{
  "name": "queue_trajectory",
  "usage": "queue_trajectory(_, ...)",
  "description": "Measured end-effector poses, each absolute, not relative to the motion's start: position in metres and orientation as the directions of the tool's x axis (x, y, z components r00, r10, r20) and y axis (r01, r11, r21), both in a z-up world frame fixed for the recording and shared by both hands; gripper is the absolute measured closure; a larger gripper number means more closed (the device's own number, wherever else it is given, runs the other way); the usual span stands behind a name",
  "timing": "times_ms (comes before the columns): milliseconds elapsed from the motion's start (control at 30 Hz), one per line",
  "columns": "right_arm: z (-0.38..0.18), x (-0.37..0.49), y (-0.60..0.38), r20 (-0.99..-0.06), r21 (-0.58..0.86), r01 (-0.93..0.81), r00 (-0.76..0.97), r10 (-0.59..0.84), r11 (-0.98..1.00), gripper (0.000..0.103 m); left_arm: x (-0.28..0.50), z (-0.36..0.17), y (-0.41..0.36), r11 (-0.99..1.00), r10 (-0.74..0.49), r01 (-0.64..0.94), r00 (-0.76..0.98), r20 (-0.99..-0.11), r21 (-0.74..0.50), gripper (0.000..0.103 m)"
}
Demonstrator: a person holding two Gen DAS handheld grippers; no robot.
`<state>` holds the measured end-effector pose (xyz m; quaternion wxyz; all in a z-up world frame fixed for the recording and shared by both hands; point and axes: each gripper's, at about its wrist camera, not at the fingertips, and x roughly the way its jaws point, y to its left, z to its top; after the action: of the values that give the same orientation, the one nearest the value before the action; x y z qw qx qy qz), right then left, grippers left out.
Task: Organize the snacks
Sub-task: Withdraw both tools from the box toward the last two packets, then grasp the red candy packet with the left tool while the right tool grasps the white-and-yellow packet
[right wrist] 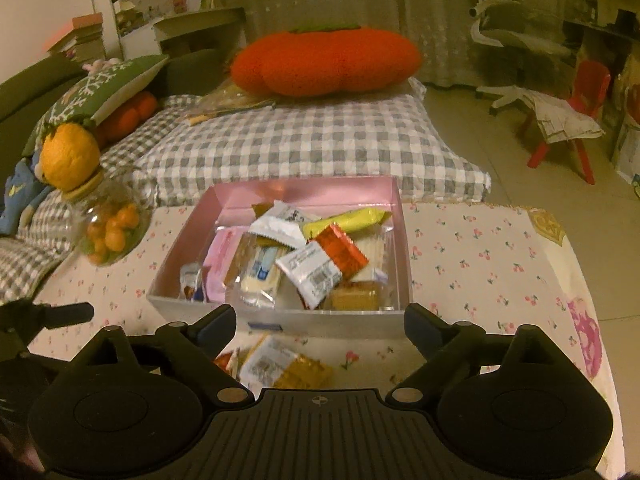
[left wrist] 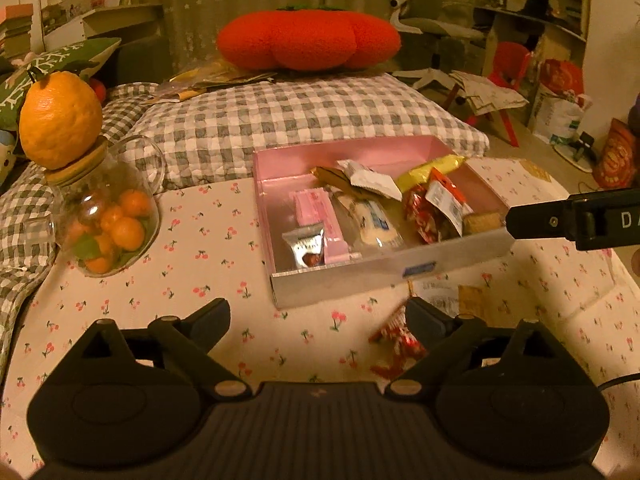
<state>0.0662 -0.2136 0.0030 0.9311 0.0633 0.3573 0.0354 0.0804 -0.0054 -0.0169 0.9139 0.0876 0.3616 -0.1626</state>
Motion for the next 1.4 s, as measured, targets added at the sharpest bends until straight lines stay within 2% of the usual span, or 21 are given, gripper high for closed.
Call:
queue_trajectory(167,0.0,0.052,-0.21,-0.665,0.103,-0.033,0.741,0.094,0.994,0.009,0.07,-0.02,-0.003,0.926,-0.255,0.378,0.672,-0.695,0.025,0.003)
queue_trajectory(433,-0.006,0.033,-0.203,-0.661,0.035,-0.063,0.747,0.071,0.997,0.006,0.06,-0.038,0.004,0.921,-0.275,0.389,0.643,-0.715,-0.004,0.003)
queue_trajectory(733,-0.017,0.024,-0.195,-0.657,-0.1,-0.125,0.753,0.029,0.987,0.005,0.054,-0.059,0.003,0.922,-0.241,0.384,0.681,-0.692,0.057,0.003)
queue_trajectory(933,-0.028,0.029,-0.196,-0.685,-0.108,-0.144,0.728,0.031,0.984,0.005,0.056,-0.066,-0.007,0.908,-0.299,0.419,0.661,-0.688,0.007,0.006)
queue_trajectory(1100,-0.032,0.033,-0.205,-0.691,-0.102,-0.122,0.723,0.018,0.987,0.005,0.058,-0.066,-0.021,0.896,-0.335,0.444,0.655,-0.677,-0.014,0.014)
queue_trajectory(1200,-0.035,0.038,-0.214,-0.701,-0.075,-0.099,0.713,0.018,0.992,0.005,0.061,-0.068,-0.03,0.891,-0.343,0.454,0.647,-0.681,-0.018,0.023)
queue_trajectory(1300,-0.039,0.041,-0.222,-0.707,-0.047,-0.076,0.706,0.02,0.996,0.005,0.063,-0.072,-0.034,0.888,-0.356,0.458,0.635,-0.685,-0.036,0.036)
queue_trajectory(1400,-0.045,0.043,-0.226,-0.707,-0.046,-0.074,0.707,0.02,0.996,0.005,0.065,-0.075,-0.034,0.888,-0.365,0.457,0.624,-0.69,-0.056,0.058)
